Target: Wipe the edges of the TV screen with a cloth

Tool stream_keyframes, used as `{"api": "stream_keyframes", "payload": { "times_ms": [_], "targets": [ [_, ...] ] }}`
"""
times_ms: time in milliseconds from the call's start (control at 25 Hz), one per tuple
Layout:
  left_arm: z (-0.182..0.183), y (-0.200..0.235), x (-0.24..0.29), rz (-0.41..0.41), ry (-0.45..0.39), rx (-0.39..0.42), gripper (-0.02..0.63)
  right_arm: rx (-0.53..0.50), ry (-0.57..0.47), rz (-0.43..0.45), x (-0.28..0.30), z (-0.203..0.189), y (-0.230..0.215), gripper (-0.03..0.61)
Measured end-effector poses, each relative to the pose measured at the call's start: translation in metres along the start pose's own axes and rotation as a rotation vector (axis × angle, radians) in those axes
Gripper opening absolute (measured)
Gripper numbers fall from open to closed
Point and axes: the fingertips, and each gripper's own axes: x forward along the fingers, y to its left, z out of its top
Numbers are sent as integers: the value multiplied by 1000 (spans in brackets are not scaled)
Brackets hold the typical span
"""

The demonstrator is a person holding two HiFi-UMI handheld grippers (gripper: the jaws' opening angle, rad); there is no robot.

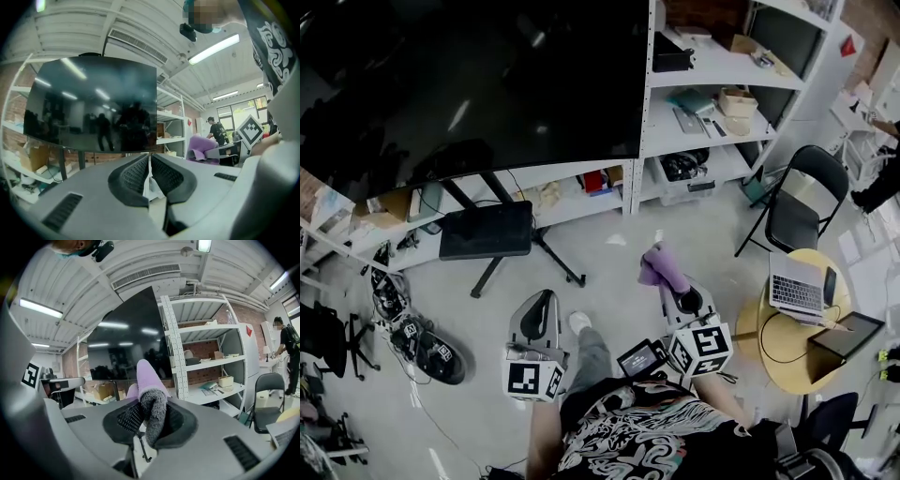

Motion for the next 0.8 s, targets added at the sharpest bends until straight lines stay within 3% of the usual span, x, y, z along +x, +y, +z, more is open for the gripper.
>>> {"api": "stream_keyframes", "payload": {
  "times_ms": [120, 360, 800],
  "targets": [
    [1, 20, 31, 18, -5, 40, 31, 6, 0, -34, 24, 4, -8, 87],
    [5, 63, 97, 16, 0, 46, 32, 8, 15, -98, 77, 17, -25, 87],
    [6, 123, 199, -127, 24, 38, 32, 27, 50, -216, 179, 39, -33, 87]
  ]
}}
